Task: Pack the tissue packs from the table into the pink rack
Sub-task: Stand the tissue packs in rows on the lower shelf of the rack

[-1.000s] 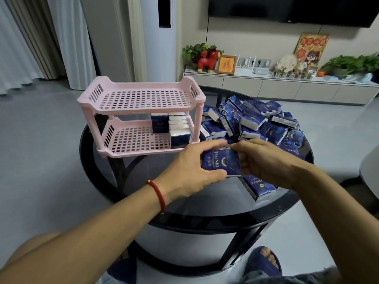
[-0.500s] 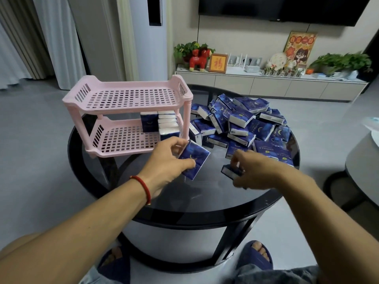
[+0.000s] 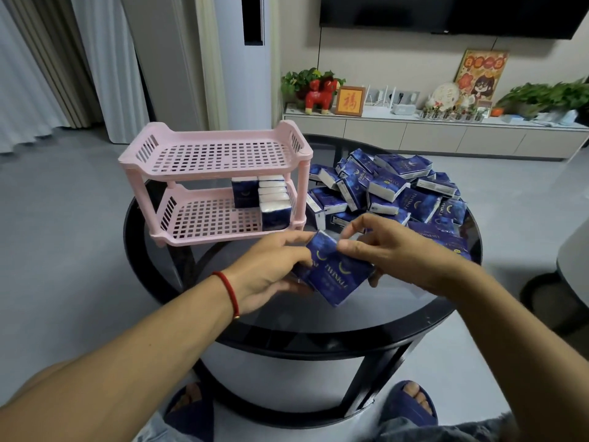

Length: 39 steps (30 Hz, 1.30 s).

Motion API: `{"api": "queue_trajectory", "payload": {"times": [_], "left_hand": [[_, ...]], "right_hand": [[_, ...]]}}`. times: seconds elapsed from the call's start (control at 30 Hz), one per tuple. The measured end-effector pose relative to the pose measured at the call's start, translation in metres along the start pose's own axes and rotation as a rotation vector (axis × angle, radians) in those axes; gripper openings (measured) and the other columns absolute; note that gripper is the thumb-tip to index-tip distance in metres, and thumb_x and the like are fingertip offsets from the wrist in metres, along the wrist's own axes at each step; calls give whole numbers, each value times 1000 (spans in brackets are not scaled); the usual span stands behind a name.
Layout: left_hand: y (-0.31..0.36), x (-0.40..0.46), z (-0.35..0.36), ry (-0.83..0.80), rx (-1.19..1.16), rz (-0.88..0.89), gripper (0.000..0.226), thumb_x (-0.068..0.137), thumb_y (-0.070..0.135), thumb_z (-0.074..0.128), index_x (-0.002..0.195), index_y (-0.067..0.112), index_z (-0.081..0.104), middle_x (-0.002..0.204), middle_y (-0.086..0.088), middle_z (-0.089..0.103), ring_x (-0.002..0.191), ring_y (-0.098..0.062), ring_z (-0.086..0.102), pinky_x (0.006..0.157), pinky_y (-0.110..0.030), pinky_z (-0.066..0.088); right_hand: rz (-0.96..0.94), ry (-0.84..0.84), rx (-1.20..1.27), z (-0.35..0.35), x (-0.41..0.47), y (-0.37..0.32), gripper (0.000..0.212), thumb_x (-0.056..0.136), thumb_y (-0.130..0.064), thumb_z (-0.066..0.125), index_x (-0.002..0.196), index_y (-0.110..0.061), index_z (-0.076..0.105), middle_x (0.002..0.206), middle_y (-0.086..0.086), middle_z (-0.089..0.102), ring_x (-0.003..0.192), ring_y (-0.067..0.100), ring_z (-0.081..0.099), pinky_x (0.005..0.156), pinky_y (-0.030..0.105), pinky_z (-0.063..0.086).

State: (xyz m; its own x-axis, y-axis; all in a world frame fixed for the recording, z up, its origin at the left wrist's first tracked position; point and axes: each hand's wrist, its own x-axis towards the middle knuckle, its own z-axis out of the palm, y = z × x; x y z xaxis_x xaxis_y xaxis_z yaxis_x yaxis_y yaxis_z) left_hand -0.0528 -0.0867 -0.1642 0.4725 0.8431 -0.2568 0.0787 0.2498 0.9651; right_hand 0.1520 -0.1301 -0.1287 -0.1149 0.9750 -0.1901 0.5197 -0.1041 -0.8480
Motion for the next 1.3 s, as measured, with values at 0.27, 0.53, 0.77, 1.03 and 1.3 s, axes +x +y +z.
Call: {"api": "queue_trajectory", "payload": {"times": [0.27, 0.53, 0.77, 1.03, 1.3], "left_hand": [[-6, -2, -13, -66, 79, 41, 62, 79, -11, 79, 132, 14, 57, 120, -14, 74, 111, -27, 72, 96, -45, 59], [-14, 10, -37, 168, 261, 239, 61, 69, -8, 82, 116, 20, 54, 108, -6, 77, 104, -25, 74, 93, -44, 61], [-21, 4, -51, 111, 703, 268, 67, 71, 28, 90, 119, 40, 46, 117, 11, 67, 109, -9, 65, 99, -36, 54], [-23, 7, -67, 92, 667, 308, 66, 62, 40, 84, 124, 38, 61, 116, 11, 73, 112, -8, 69, 103, -44, 55], [-1, 6, -102, 214, 632, 289, 55, 69, 23, 89, 115, 36, 61, 110, 5, 74, 102, -14, 73, 97, -44, 58]], "right_hand": [[-351, 474, -458, 37, 32, 4, 52, 79, -62, 71, 109, -21, 57, 99, -7, 53, 77, 0, 47, 64, 15, 37], [-363, 245, -393, 39, 33, 2, 53, 90, -49, 70, 136, -27, 54, 118, -10, 60, 84, 9, 65, 76, 29, 57], [-406, 175, -476, 50, 39, 8, 47, 88, -33, 77, 131, -28, 59, 115, -8, 60, 88, 7, 62, 78, 30, 57], [-367, 213, -375, 56, 50, 13, 42, 86, -36, 80, 120, -27, 57, 106, -12, 61, 89, 6, 63, 73, 20, 52], [-354, 253, -318, 50, 55, 1, 48, 94, -56, 61, 129, -24, 57, 104, -15, 67, 84, 4, 69, 77, 31, 60]]}}
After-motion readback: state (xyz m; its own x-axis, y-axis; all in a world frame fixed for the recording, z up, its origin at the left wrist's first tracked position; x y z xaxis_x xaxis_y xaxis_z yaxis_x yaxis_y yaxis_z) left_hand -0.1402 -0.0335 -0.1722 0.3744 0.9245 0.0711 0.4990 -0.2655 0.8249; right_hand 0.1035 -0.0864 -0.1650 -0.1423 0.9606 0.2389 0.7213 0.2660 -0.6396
